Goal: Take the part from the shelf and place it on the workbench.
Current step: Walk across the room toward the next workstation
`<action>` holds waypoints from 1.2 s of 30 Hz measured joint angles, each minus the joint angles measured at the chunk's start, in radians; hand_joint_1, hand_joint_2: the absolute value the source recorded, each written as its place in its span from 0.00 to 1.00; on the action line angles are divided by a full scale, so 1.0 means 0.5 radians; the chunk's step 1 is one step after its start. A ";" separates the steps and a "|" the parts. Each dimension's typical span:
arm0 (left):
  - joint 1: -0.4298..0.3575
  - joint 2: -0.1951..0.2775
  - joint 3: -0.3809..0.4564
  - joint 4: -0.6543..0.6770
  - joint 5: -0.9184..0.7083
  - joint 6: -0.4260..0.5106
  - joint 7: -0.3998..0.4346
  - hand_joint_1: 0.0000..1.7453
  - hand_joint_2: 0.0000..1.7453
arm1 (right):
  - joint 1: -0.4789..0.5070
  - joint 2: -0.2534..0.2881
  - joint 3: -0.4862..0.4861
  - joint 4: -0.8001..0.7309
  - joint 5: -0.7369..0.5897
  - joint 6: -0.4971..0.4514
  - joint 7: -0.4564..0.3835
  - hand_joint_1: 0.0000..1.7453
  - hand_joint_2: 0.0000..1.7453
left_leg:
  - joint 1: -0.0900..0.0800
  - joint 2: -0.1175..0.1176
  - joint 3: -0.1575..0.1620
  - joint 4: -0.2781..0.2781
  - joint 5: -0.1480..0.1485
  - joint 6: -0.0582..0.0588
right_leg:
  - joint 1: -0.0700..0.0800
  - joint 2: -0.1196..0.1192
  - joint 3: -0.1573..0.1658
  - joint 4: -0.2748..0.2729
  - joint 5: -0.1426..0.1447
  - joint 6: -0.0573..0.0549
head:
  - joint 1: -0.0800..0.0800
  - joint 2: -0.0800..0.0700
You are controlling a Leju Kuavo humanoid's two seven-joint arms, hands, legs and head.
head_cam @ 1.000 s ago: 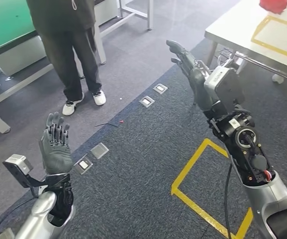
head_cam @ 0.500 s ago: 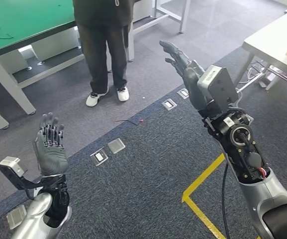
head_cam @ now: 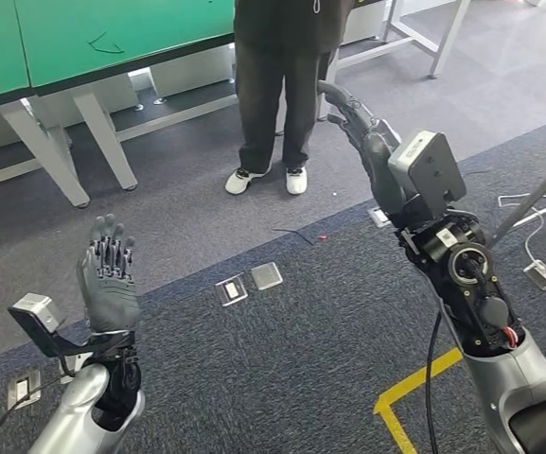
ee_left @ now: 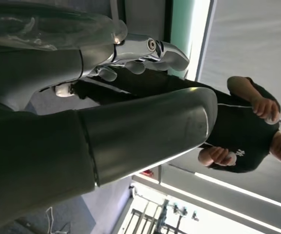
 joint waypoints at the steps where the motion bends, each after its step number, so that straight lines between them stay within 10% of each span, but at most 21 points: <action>1: -0.003 0.002 0.000 0.000 0.000 -0.001 0.001 0.00 0.00 | 0.000 0.000 0.000 -0.004 -0.001 -0.002 0.001 0.00 0.00 | -0.005 0.060 -0.027 0.057 -0.031 -0.009 | -0.002 -0.028 0.011 -0.012 0.005 -0.013 | -0.013 0.000; 3: -0.009 0.002 0.000 0.000 0.000 -0.003 0.001 0.00 0.00 | 0.002 0.000 -0.002 -0.011 -0.002 -0.005 0.001 0.00 0.00 | -0.008 0.216 -0.146 0.300 -0.143 -0.025 | 0.007 -0.086 0.025 -0.025 0.006 -0.031 | -0.035 0.000; 6: -0.006 0.002 -0.001 0.001 0.000 -0.006 0.002 0.00 0.00 | 0.009 -0.001 -0.002 -0.012 -0.002 -0.005 0.002 0.00 0.00 | 0.008 0.285 -0.312 0.592 -0.219 -0.037 | 0.020 -0.173 0.031 -0.026 -0.005 -0.040 | -0.041 0.000; 12: -0.020 0.002 -0.002 0.001 0.000 -0.005 0.002 0.00 0.00 | 0.011 -0.001 -0.005 -0.029 -0.003 -0.008 0.005 0.00 0.00 | -0.028 0.432 0.012 -0.022 0.024 0.010 | 0.042 -0.309 0.070 -0.026 -0.048 -0.009 | -0.036 0.000; 16: -0.024 0.002 -0.002 -0.001 0.000 0.003 0.005 0.00 0.00 | 0.013 -0.002 -0.007 -0.040 -0.003 -0.008 0.006 0.00 0.00 | -0.023 0.332 0.038 -0.054 0.023 0.041 | 0.030 -0.298 0.072 0.023 -0.110 0.030 | -0.028 0.000; 19: -0.029 -0.006 -0.002 -0.001 0.000 0.007 0.008 0.00 0.00 | 0.024 -0.006 -0.015 -0.046 -0.003 -0.009 0.006 0.00 0.00 | -0.010 0.263 0.055 -0.065 0.022 0.061 | 0.020 -0.135 -0.118 0.405 -0.283 0.043 | -0.004 0.000; 21: -0.019 -0.010 -0.002 -0.001 0.000 0.007 0.010 0.00 0.00 | 0.039 -0.007 -0.019 -0.046 -0.003 -0.009 0.008 0.00 0.00 | -0.010 0.206 0.056 -0.063 0.021 0.063 | 0.019 -0.109 -0.249 0.616 -0.330 0.050 | 0.010 0.000; 25: -0.016 -0.011 -0.002 -0.001 0.000 0.007 0.013 0.00 0.00 | 0.044 -0.008 -0.026 -0.050 -0.003 -0.009 0.007 0.00 0.00 | -0.001 0.084 0.049 -0.032 0.008 0.041 | -0.006 -0.003 -0.114 0.220 -0.064 0.061 | 0.019 0.000; 27: -0.019 -0.011 -0.002 -0.001 0.001 0.007 0.012 0.00 0.00 | 0.045 -0.008 -0.029 -0.051 -0.003 -0.009 0.007 0.00 0.00 | 0.005 0.029 0.021 -0.005 0.006 0.016 | -0.022 0.102 -0.038 0.052 -0.018 0.059 | 0.015 0.000; 29: -0.016 -0.009 -0.003 -0.001 0.001 0.007 0.009 0.00 0.00 | 0.043 -0.008 -0.030 -0.051 -0.003 -0.008 0.007 0.00 0.00 | 0.014 -0.027 -0.004 -0.007 0.024 -0.013 | -0.016 0.091 -0.024 0.037 -0.026 0.036 | 0.006 0.000; 32: -0.015 -0.003 -0.003 -0.001 0.002 0.009 0.007 0.00 0.00 | 0.034 -0.008 -0.029 -0.051 -0.003 -0.008 0.006 0.00 0.00 | 0.006 0.080 -0.061 0.080 -0.021 -0.040 | -0.014 -0.002 -0.012 0.023 -0.013 -0.001 | -0.019 0.000; 34: -0.016 -0.002 -0.003 -0.001 0.002 0.010 0.007 0.00 0.00 | 0.033 -0.008 -0.030 -0.052 -0.003 -0.008 0.006 0.00 0.00 | -0.002 0.229 -0.187 0.336 -0.144 -0.049 | 0.001 -0.067 -0.009 0.021 -0.015 -0.017 | -0.038 0.000; 36: -0.011 -0.003 -0.004 -0.001 0.002 0.015 0.008 0.00 0.00 | 0.034 -0.008 -0.030 -0.051 -0.003 -0.007 0.006 0.00 0.00 | -0.001 0.279 -0.305 0.572 -0.224 -0.050 | 0.016 -0.135 -0.008 0.021 -0.020 -0.028 | -0.041 0.000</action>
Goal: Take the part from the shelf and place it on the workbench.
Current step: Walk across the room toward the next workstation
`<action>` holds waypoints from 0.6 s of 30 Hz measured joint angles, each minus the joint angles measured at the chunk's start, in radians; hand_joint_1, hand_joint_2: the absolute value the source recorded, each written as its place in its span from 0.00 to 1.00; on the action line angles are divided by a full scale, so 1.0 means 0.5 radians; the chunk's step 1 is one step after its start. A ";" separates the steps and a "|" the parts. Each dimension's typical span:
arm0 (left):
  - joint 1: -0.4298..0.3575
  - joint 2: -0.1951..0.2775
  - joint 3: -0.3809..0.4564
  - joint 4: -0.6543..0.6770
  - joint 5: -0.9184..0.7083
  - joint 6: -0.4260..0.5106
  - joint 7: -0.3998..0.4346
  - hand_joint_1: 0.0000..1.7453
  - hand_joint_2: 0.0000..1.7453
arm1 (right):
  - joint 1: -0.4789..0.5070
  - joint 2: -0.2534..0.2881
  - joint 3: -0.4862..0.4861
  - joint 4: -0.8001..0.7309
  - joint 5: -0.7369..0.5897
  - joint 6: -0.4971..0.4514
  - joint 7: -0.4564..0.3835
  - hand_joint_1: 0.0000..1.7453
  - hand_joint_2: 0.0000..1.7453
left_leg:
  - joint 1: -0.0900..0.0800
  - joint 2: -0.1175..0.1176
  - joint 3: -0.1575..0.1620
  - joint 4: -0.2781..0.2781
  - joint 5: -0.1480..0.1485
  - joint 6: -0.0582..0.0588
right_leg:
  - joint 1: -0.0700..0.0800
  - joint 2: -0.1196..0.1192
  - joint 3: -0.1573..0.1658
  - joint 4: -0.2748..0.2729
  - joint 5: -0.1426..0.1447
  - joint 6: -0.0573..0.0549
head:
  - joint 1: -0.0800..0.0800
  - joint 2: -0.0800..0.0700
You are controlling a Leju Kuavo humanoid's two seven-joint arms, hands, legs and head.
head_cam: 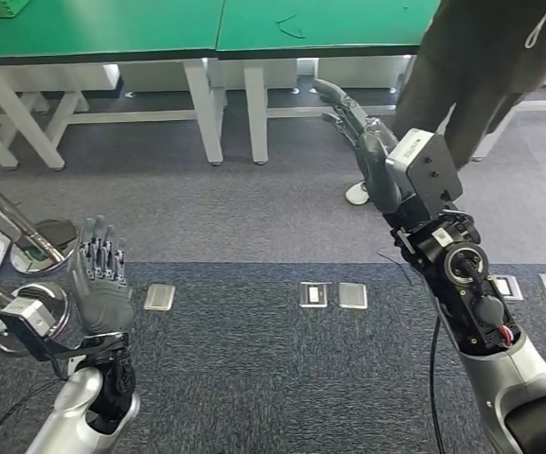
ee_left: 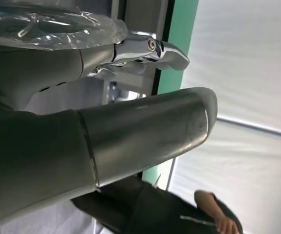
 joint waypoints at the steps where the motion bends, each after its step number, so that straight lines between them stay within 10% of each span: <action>1: 0.003 0.001 0.000 0.000 0.000 0.004 0.000 0.00 0.00 | 0.000 0.000 0.000 0.000 0.000 0.000 0.000 0.00 0.00 | 0.000 0.007 -0.007 0.015 0.011 0.004 | 0.005 -0.032 0.002 0.000 -0.003 -0.004 | 0.000 0.000; 5: 0.002 0.005 0.000 -0.003 0.000 0.017 0.000 0.00 0.00 | -0.009 0.000 0.000 0.000 0.000 0.006 -0.002 0.00 0.00 | -0.029 0.108 0.270 -0.483 0.209 0.051 | 0.019 -0.139 0.026 -0.002 -0.025 -0.002 | 0.002 0.000; 9: -0.001 0.009 0.000 -0.012 -0.001 0.018 0.001 0.00 0.00 | -0.021 0.000 0.001 0.001 0.000 0.008 -0.003 0.00 0.00 | -0.045 0.079 0.332 -0.598 0.225 0.086 | 0.022 -0.205 0.048 -0.013 -0.048 0.034 | 0.002 0.000; 11: -0.003 0.010 0.000 -0.017 -0.001 0.019 0.000 0.00 0.00 | -0.026 0.000 0.001 0.000 0.000 0.008 -0.003 0.00 0.00 | -0.029 0.034 0.358 -0.627 0.232 0.103 | 0.015 -0.143 0.028 0.049 -0.097 0.050 | 0.004 0.000; 15: 0.000 0.003 0.001 -0.019 -0.001 0.019 0.002 0.00 0.00 | -0.023 0.000 -0.002 0.002 0.000 0.008 -0.002 0.00 0.00 | -0.016 -0.058 0.377 -0.638 0.232 0.119 | 0.004 0.020 -0.225 0.543 -0.289 0.070 | 0.034 0.000; 18: 0.007 0.001 0.001 -0.019 -0.001 0.019 0.006 0.00 0.00 | -0.021 0.000 -0.002 0.003 0.000 0.008 -0.002 0.00 0.00 | -0.008 -0.150 0.383 -0.624 0.223 0.109 | -0.007 0.044 -0.204 0.412 -0.136 0.082 | 0.041 0.000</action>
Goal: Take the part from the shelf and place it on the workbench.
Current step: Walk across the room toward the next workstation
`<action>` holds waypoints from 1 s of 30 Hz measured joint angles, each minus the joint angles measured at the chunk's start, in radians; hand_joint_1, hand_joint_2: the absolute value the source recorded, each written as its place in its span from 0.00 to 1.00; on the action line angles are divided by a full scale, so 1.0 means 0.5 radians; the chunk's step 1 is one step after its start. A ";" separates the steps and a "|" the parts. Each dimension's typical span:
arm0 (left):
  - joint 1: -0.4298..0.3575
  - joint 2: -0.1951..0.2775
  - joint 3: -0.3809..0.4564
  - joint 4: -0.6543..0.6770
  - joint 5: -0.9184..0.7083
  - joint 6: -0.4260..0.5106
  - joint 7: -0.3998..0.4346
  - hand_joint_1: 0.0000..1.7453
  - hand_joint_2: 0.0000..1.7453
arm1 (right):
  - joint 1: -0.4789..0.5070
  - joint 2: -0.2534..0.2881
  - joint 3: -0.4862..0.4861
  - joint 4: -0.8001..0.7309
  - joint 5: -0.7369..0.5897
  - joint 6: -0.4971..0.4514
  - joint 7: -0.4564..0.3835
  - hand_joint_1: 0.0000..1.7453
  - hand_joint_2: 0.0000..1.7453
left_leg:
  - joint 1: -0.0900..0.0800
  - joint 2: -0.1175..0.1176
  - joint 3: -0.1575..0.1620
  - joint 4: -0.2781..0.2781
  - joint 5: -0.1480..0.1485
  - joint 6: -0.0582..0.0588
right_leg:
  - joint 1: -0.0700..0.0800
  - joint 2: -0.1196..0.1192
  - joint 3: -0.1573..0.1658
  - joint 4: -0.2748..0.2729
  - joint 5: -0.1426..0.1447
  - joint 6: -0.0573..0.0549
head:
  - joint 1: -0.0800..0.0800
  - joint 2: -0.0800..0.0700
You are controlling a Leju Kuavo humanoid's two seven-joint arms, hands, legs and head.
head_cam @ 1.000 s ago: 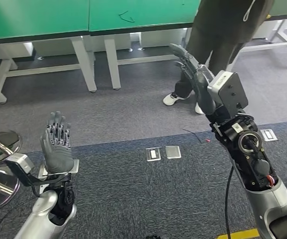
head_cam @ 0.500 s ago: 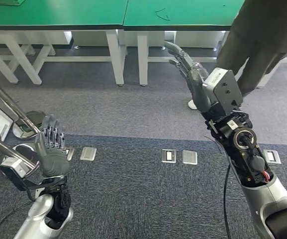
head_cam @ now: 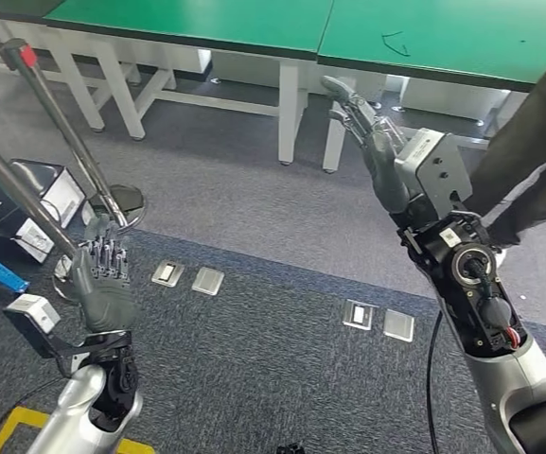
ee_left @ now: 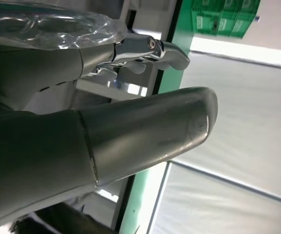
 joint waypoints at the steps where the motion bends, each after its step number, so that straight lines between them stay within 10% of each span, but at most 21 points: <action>1: 0.000 -0.001 0.000 0.000 0.000 0.000 0.001 0.00 0.00 | 0.000 0.000 0.000 0.000 0.000 0.000 0.000 0.00 0.00 | 0.004 -0.031 0.000 0.010 -0.006 -0.009 | -0.010 0.043 0.063 -0.146 0.074 0.004 | 0.002 0.000; 4: -0.002 -0.002 0.000 -0.002 0.000 0.000 0.001 0.00 0.00 | -0.001 0.000 0.000 0.002 0.000 0.000 0.001 0.00 0.00 | 0.013 -0.114 -0.031 0.042 -0.011 -0.047 | -0.024 0.161 0.183 -0.388 0.137 -0.003 | 0.003 0.000; 6: 0.003 0.001 -0.001 -0.002 0.000 0.000 0.001 0.00 0.00 | -0.003 0.001 0.002 0.003 0.000 0.000 0.000 0.00 0.00 | 0.020 -0.159 -0.049 0.036 0.004 -0.074 | -0.019 0.126 0.193 -0.396 0.140 -0.029 | -0.001 0.000; 8: 0.006 0.006 -0.001 -0.003 0.000 0.000 0.000 0.00 0.00 | -0.009 0.001 0.004 0.003 0.000 0.000 -0.001 0.00 0.00 | 0.010 -0.080 -0.079 0.084 -0.024 -0.093 | -0.022 0.071 0.204 -0.411 0.150 -0.054 | -0.016 0.000; 11: 0.002 0.009 -0.002 -0.004 0.000 0.000 0.001 0.00 0.00 | -0.011 0.001 0.003 0.004 0.000 0.000 -0.002 0.00 0.00 | 0.003 0.120 -0.259 0.436 -0.185 -0.113 | -0.011 -0.017 0.210 -0.420 0.149 -0.082 | -0.042 0.000; 13: 0.007 0.009 -0.003 -0.004 0.000 0.000 0.001 0.00 0.00 | -0.011 0.001 0.003 0.004 0.000 0.001 -0.001 0.00 0.00 | 0.006 0.153 -0.363 0.627 -0.235 -0.117 | -0.005 -0.077 0.211 -0.420 0.143 -0.089 | -0.043 0.000; 19: -0.002 0.009 -0.003 -0.006 0.000 -0.002 0.001 0.00 0.00 | -0.011 0.001 0.000 0.003 0.000 0.000 -0.001 0.00 0.00 | -0.033 0.304 -0.055 0.040 0.014 -0.052 | 0.018 -0.218 0.246 -0.423 0.109 -0.068 | -0.040 0.000; 22: -0.007 0.008 -0.004 -0.009 0.000 -0.005 0.001 0.00 0.00 | -0.012 0.001 -0.001 0.002 0.000 -0.001 -0.001 0.00 0.00 | -0.032 0.240 -0.044 0.014 0.008 -0.027 | 0.020 -0.257 0.266 -0.427 0.087 -0.039 | -0.036 0.000; 26: -0.025 0.002 -0.003 -0.011 -0.001 -0.009 0.003 0.00 0.00 | -0.014 0.001 -0.002 -0.001 0.000 0.000 -0.003 0.00 0.00 | -0.002 0.142 -0.006 -0.016 0.013 0.000 | 0.009 -0.056 0.122 -0.101 -0.086 -0.018 | -0.009 0.000; 30: -0.023 -0.003 -0.003 -0.011 -0.002 -0.009 0.008 0.00 0.00 | -0.012 0.001 -0.001 0.001 0.000 0.002 -0.004 0.00 0.00 | -0.002 0.101 -0.005 -0.015 0.012 0.004 | 0.009 -0.016 -0.004 0.135 -0.176 -0.012 | 0.010 0.000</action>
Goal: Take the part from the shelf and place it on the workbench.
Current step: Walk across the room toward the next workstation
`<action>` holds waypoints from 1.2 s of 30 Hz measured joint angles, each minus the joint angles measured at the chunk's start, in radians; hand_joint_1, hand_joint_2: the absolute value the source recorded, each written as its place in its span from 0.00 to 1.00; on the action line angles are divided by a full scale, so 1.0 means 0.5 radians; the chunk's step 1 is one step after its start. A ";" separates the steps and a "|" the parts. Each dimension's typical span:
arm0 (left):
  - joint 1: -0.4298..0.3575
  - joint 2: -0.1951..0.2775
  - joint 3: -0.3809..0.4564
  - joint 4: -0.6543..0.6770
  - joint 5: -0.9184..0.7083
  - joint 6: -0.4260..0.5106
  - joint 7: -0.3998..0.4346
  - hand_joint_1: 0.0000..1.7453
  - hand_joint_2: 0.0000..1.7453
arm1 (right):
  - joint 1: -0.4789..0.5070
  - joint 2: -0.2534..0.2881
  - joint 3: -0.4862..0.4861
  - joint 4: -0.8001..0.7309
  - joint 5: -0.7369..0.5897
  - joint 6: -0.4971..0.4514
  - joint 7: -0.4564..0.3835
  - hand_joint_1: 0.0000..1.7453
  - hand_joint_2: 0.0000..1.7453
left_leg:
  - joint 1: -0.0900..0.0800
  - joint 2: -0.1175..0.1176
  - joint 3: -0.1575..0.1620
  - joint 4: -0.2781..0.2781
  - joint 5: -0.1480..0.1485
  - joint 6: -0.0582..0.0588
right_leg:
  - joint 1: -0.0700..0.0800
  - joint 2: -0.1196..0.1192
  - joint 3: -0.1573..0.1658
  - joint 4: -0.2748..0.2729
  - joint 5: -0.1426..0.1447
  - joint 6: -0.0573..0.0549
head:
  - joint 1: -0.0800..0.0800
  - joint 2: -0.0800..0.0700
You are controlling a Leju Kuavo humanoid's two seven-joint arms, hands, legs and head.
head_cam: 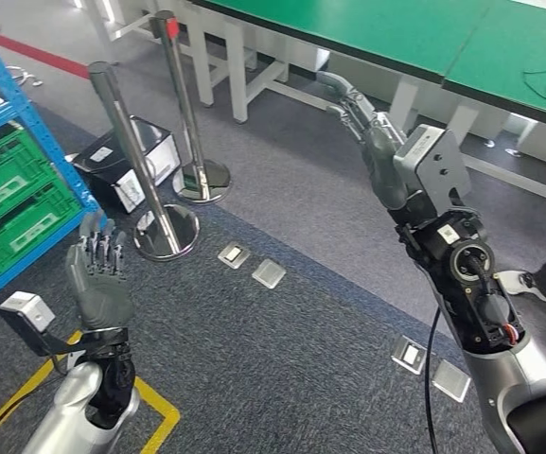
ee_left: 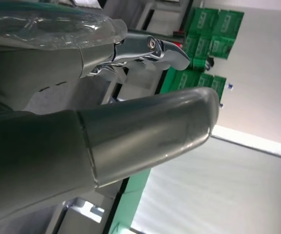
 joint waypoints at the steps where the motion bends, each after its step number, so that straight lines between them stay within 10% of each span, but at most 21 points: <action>1: 0.000 0.000 0.000 0.000 0.000 0.000 0.000 0.00 0.00 | 0.000 0.000 0.000 0.000 0.000 0.000 0.000 0.00 0.00 | 0.000 -0.001 0.000 0.000 0.000 0.000 | 0.000 0.000 -0.004 0.006 -0.002 0.000 | 0.000 0.000; 4: 0.005 0.001 0.000 0.000 0.000 0.002 0.003 0.00 0.00 | -0.001 0.000 0.000 0.005 0.000 0.007 -0.002 0.00 0.00 | 0.001 -0.052 0.002 0.007 -0.004 -0.003 | -0.001 0.002 -0.037 0.010 0.055 0.003 | 0.000 0.000; 7: 0.005 0.000 0.000 -0.001 0.001 0.009 0.007 0.00 0.00 | -0.003 0.000 0.000 0.015 0.000 0.019 -0.008 0.00 0.00 | 0.016 -0.204 -0.034 0.058 -0.017 -0.048 | -0.027 0.158 0.131 -0.434 0.300 -0.003 | -0.002 0.000; 9: 0.008 0.003 0.000 -0.002 0.001 0.009 0.007 0.00 0.00 | -0.005 0.000 0.001 0.020 0.000 0.020 -0.010 0.00 0.00 | 0.027 -0.271 -0.057 0.058 -0.006 -0.080 | -0.027 0.169 0.172 -0.518 0.329 -0.025 | -0.007 0.000; 11: 0.007 0.007 -0.001 -0.001 0.001 0.005 0.006 0.00 0.00 | -0.011 0.000 0.002 0.021 0.000 0.019 -0.012 0.00 0.00 | 0.018 -0.188 -0.079 0.096 -0.027 -0.101 | -0.029 0.111 0.187 -0.532 0.336 -0.049 | -0.022 0.000; 14: -0.001 0.007 -0.002 0.001 0.002 -0.008 0.002 0.00 0.00 | -0.014 -0.001 0.000 0.020 0.000 0.016 -0.014 0.00 0.00 | 0.015 0.030 -0.256 0.437 -0.180 -0.123 | -0.025 0.017 0.198 -0.543 0.334 -0.071 | -0.053 0.000; 16: 0.000 0.003 -0.003 0.006 0.002 -0.017 0.000 0.00 0.00 | -0.007 -0.001 0.000 0.021 0.000 0.014 -0.014 0.00 0.00 | 0.019 0.059 -0.366 0.626 -0.225 -0.125 | -0.020 -0.046 0.200 -0.543 0.329 -0.077 | -0.056 0.000; 22: -0.021 0.002 -0.004 0.016 0.010 -0.030 -0.020 0.00 0.00 | -0.003 -0.001 0.000 0.021 0.000 0.000 -0.014 0.00 0.00 | -0.027 0.188 -0.082 0.066 0.021 -0.052 | 0.009 -0.190 0.238 -0.546 0.290 -0.060 | -0.052 0.000; 25: -0.027 0.002 -0.004 0.021 0.010 -0.031 -0.023 0.00 0.00 | -0.005 -0.001 0.000 0.021 0.000 -0.002 -0.014 0.00 0.00 | -0.026 0.129 -0.063 0.034 0.017 -0.034 | 0.012 -0.229 0.262 -0.555 0.267 -0.029 | -0.046 0.000; 31: -0.029 -0.011 -0.005 0.035 0.012 -0.036 -0.027 0.00 0.00 | 0.006 -0.007 -0.001 0.028 0.000 -0.005 -0.014 0.00 0.00 | -0.006 -0.019 -0.033 0.010 0.021 -0.001 | 0.002 -0.011 -0.021 -0.007 0.040 0.001 | -0.011 0.000; 33: -0.024 -0.011 -0.005 0.043 0.014 -0.037 -0.027 0.00 0.00 | 0.010 -0.007 0.000 0.031 0.000 -0.006 -0.014 0.00 0.00 | -0.006 -0.082 -0.027 0.015 0.017 -0.005 | 0.001 0.003 -0.031 -0.059 0.135 -0.002 | -0.007 0.000; 36: -0.024 -0.012 -0.005 0.049 0.017 -0.037 -0.032 0.00 0.00 | 0.008 -0.007 0.000 0.032 0.000 -0.009 -0.017 0.00 0.00 | -0.002 -0.170 -0.028 0.034 0.007 -0.024 | -0.014 0.142 0.115 -0.435 0.336 -0.015 | -0.002 0.000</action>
